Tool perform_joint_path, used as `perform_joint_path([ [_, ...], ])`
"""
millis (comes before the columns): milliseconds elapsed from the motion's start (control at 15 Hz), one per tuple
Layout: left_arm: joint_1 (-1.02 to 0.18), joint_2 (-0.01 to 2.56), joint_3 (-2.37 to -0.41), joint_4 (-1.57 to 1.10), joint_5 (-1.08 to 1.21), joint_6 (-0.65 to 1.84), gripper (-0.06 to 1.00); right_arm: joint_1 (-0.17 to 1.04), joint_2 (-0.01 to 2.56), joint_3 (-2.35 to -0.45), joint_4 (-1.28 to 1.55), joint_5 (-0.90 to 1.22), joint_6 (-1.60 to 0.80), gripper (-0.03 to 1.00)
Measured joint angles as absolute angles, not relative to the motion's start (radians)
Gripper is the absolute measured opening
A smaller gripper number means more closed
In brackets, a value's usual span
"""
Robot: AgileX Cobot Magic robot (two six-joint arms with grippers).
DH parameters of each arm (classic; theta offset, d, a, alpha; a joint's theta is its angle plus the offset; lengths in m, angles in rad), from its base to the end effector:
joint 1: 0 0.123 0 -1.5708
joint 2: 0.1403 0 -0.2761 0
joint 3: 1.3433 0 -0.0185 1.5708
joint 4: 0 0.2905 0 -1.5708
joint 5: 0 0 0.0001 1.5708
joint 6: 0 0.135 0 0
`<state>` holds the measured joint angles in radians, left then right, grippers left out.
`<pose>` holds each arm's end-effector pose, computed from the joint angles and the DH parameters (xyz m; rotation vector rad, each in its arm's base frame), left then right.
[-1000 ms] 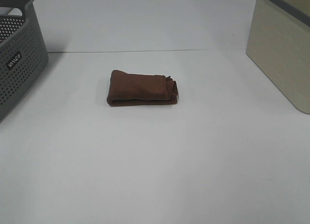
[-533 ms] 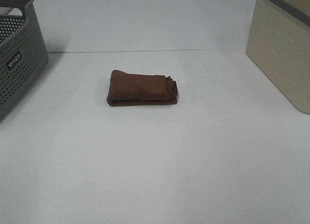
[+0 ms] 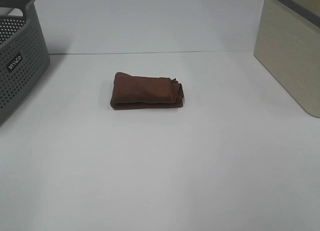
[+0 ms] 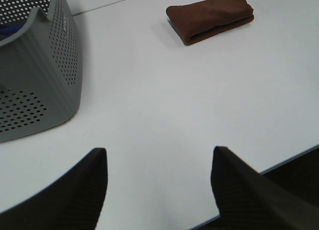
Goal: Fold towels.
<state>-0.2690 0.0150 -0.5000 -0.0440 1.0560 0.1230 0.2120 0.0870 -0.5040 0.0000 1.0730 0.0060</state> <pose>0.0765 -0.0265 0.2758 0.4021 2.0172 -0.1434 0.0881 0.0190 0.2690 -0.2203 2.1309 0.1276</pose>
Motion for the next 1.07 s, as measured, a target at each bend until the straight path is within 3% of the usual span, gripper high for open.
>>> perform_joint_path([
  [267, -0.212, 0.015, -0.500, -0.045, 1.056, 0.124, 0.59, 0.209, 0.087, -0.504, 0.000, 1.073, 0.006, 0.92],
  [533, -0.039, 0.015, -0.500, -0.045, 1.055, 0.125, 0.59, 0.058, 0.087, -0.504, 0.000, 1.073, 0.006, 0.92],
  [733, -0.025, -0.004, -0.500, -0.045, 1.055, 0.125, 0.59, -0.002, 0.086, -0.504, 0.000, 1.073, 0.006, 0.92],
  [1067, -0.025, -0.004, -0.500, -0.045, 1.055, 0.125, 0.59, -0.004, -0.003, -0.504, 0.000, 1.070, 0.006, 0.92],
])
